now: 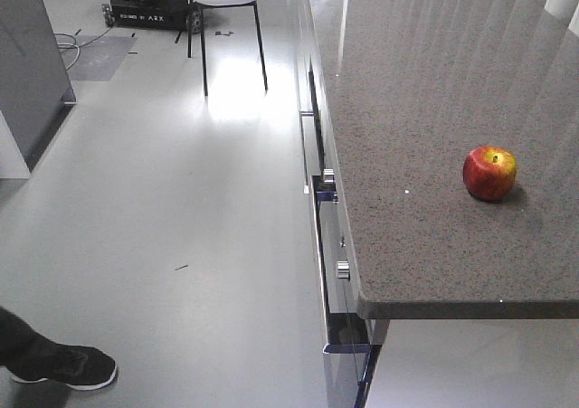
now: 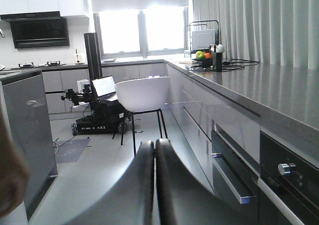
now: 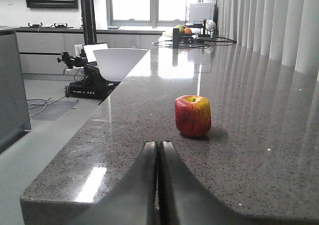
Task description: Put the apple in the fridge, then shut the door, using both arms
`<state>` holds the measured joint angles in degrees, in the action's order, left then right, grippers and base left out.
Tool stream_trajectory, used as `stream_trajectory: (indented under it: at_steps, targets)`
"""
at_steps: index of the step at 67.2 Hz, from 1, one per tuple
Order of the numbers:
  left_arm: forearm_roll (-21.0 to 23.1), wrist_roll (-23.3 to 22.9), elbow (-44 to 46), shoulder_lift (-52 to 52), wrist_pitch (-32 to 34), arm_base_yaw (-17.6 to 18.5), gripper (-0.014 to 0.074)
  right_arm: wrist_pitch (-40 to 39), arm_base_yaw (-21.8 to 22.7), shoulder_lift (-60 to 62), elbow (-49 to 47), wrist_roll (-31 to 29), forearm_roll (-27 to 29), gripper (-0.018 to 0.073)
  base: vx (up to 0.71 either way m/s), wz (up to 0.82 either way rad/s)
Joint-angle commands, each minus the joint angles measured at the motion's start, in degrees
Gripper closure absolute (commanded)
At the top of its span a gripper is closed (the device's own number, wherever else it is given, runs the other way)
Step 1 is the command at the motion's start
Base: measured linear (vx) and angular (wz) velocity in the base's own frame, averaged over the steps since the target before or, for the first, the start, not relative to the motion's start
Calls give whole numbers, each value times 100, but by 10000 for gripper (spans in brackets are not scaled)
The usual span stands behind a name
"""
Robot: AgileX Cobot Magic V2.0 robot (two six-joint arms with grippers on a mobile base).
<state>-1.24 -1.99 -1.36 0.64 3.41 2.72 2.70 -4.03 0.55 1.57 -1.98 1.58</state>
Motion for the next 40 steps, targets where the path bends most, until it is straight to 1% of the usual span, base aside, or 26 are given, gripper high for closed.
stream_trajectory:
  at_steps: [1,31,35,40]
  targets:
    - [45,-18,-72,86,380,8,603,-425,2,34,59,-46,5,563,0,0]
    - [45,-18,-72,86,380,8,603,-453,2,34,59,-46,5,563,0,0]
    - [45,-18,-72,86,380,8,603,-567,2,34,59,-46,5,563,0,0]
    - [45,-18,-72,86,380,8,603,-962,2,34,45,-46,5,563,0,0]
